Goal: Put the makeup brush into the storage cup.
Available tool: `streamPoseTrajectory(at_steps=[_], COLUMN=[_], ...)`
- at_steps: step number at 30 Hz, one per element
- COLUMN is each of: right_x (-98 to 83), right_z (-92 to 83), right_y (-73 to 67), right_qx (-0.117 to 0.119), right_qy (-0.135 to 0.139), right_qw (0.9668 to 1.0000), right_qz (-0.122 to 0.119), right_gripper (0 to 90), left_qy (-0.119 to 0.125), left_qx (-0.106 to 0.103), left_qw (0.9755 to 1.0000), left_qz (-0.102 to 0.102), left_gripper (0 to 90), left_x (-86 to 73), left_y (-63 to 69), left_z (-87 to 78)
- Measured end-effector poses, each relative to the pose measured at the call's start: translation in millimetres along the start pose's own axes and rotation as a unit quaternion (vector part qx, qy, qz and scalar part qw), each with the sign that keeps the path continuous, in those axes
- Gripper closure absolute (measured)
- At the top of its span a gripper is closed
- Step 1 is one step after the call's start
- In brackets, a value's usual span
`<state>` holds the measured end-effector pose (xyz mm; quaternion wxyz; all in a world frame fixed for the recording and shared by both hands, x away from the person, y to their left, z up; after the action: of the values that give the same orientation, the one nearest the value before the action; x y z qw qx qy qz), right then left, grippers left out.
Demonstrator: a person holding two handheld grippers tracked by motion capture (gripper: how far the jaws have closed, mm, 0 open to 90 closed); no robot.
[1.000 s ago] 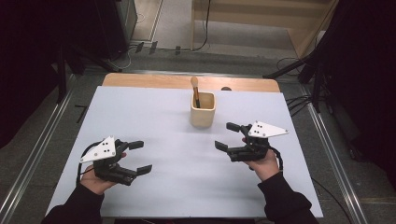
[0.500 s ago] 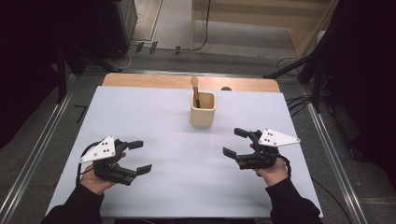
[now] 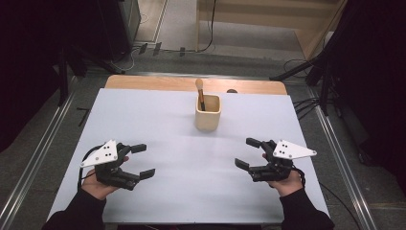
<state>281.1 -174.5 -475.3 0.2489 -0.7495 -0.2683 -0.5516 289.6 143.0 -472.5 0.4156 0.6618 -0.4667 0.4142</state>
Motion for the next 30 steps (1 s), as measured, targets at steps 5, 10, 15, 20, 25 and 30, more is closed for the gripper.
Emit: streamPoseTrajectory(at_steps=[5,10,15,20,25,30], right_x=[-1.4,-3.9,-4.8,-4.7,-5.2,-6.7], right_z=[-5.1,-7.9,-11.8,-18.5,-26.2,-29.9], right_y=[1.7,0.6,0.4,1.2,2.3,2.6], right_qx=[0.000,0.003,0.008,0.004,-0.006,-0.012], right_qy=[0.005,0.005,0.009,0.018,0.026,0.026], right_qw=[1.0000,1.0000,0.9999,0.9998,0.9996,0.9995], right_qz=[0.002,-0.003,-0.004,-0.006,-0.006,-0.012], right_gripper=[18.3,18.3,18.3,18.3,18.3,18.3], left_qy=[0.002,0.004,0.006,0.009,0.011,0.013], left_qx=[0.000,0.001,0.004,0.007,0.008,0.010], left_qw=[1.0000,1.0000,1.0000,0.9999,0.9999,0.9999], left_qz=[0.000,0.001,0.002,0.004,0.004,0.005], left_gripper=[14.3,14.3,14.3,14.3,14.3,14.3], left_x=[0.7,1.2,1.9,2.9,3.6,4.0], left_y=[-0.2,-0.4,-0.9,-1.0,-0.7,-0.2], left_z=[-0.2,-1.6,-2.6,-4.1,-4.4,-4.2])
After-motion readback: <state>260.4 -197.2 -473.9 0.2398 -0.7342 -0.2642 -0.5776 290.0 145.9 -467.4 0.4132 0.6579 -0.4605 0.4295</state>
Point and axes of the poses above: each handheld gripper's, and its own axes: z roughly forward along the jaws, x roughly out of its top, y roughly to its right, the point moved 9 cm from there along z, roughly forward along the jaws, and after that the axes turned 10 degrees about -x, right-handed, at the moved point
